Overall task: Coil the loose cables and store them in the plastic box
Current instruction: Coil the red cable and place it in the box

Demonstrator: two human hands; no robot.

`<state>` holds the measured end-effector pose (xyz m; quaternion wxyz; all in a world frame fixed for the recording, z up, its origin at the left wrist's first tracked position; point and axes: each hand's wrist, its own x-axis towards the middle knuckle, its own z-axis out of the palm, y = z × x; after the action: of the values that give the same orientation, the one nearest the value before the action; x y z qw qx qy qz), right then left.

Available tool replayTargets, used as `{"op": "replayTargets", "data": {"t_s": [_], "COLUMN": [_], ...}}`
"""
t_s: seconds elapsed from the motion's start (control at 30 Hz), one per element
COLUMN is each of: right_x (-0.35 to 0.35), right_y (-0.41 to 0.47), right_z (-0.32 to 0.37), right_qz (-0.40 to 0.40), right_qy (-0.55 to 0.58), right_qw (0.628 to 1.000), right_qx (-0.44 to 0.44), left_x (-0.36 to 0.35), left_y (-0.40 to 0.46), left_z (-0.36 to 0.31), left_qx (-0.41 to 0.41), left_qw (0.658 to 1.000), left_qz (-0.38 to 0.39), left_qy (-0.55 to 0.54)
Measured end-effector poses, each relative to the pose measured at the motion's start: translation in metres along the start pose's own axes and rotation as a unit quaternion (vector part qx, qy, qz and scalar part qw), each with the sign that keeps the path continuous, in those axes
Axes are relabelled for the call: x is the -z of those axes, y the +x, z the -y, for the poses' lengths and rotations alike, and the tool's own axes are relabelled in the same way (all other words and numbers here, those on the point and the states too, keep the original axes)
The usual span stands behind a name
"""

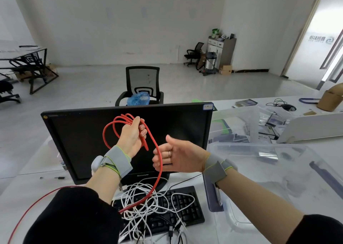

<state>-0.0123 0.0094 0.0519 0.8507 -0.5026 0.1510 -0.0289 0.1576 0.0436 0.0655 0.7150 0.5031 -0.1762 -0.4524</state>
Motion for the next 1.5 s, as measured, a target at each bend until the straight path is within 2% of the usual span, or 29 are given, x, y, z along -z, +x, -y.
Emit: {"op": "replayTargets", "data": {"t_s": [0.1, 0.13, 0.23, 0.33, 0.5, 0.57, 0.67, 0.7, 0.77, 0.8, 0.9, 0.97, 1.0, 1.03, 1.1, 1.23, 1.4, 1.47, 1.5], "right_x": [-0.004, -0.006, -0.008, -0.01, -0.014, -0.016, -0.023, -0.025, -0.023, -0.018, -0.001, 0.005, 0.006, 0.006, 0.006, 0.013, 0.007, -0.003, -0.008], "right_y": [0.001, 0.002, 0.006, 0.012, 0.013, 0.013, 0.02, 0.021, 0.022, 0.023, 0.023, 0.022, 0.02, 0.018, 0.015, 0.009, 0.004, 0.003, 0.002], "right_z": [-0.001, -0.002, -0.004, -0.001, 0.007, 0.002, -0.017, -0.024, -0.035, -0.038, -0.041, -0.039, -0.038, -0.036, -0.03, -0.015, -0.003, -0.001, 0.002], "right_qz": [0.086, 0.091, 0.019, -0.073, -0.121, -0.141, -0.147, -0.154, -0.187, -0.214, -0.295, -0.34, -0.358, -0.372, -0.391, -0.406, -0.387, -0.379, -0.383], "right_qy": [-0.05, -0.052, -0.04, -0.029, -0.137, -0.166, -0.213, -0.288, -0.481, -0.542, -0.617, -0.666, -0.669, -0.657, -0.597, -0.339, -0.185, -0.015, 0.092], "right_qw": [0.995, 0.995, 0.999, 0.996, 0.982, 0.975, 0.966, 0.945, 0.856, 0.811, 0.725, 0.661, 0.65, 0.654, 0.701, 0.849, 0.903, 0.925, 0.918], "right_qx": [0.0, -0.002, 0.003, 0.039, 0.044, 0.031, 0.01, 0.01, 0.025, 0.043, 0.084, 0.061, 0.049, 0.038, 0.016, -0.002, -0.007, 0.029, 0.057], "left_x": [0.001, 0.001, 0.005, 0.001, -0.003, -0.004, -0.009, -0.009, -0.005, -0.003, 0.001, 0.002, 0.002, 0.001, 0.0, -0.003, -0.001, -0.003, -0.003], "left_y": [0.0, 0.0, -0.002, -0.008, -0.009, -0.008, -0.008, -0.007, -0.005, -0.005, -0.007, -0.008, -0.008, -0.008, -0.008, -0.009, -0.008, -0.007, -0.007], "left_z": [0.0, -0.001, -0.007, -0.001, 0.004, 0.005, 0.004, 0.001, -0.005, -0.009, -0.016, -0.019, -0.021, -0.022, -0.022, -0.015, -0.005, -0.004, -0.003], "left_qx": [-0.001, 0.0, -0.007, -0.021, -0.027, -0.024, -0.004, -0.001, 0.001, 0.0, -0.013, -0.021, -0.023, -0.026, -0.027, -0.018, -0.031, -0.039, -0.045], "left_qw": [1.0, 1.0, 1.0, 0.997, 0.992, 0.993, 1.0, 0.999, 0.995, 0.992, 0.983, 0.979, 0.979, 0.98, 0.981, 0.987, 0.995, 0.996, 0.996], "left_qz": [-0.01, -0.01, 0.002, 0.04, 0.063, 0.056, 0.026, 0.018, 0.01, 0.013, 0.036, 0.047, 0.047, 0.047, 0.044, 0.039, 0.031, 0.024, 0.021], "left_qy": [0.007, -0.001, -0.022, 0.061, 0.11, 0.101, 0.003, -0.034, -0.095, -0.125, -0.181, -0.198, -0.197, -0.192, -0.186, -0.154, -0.091, -0.081, -0.075]}}
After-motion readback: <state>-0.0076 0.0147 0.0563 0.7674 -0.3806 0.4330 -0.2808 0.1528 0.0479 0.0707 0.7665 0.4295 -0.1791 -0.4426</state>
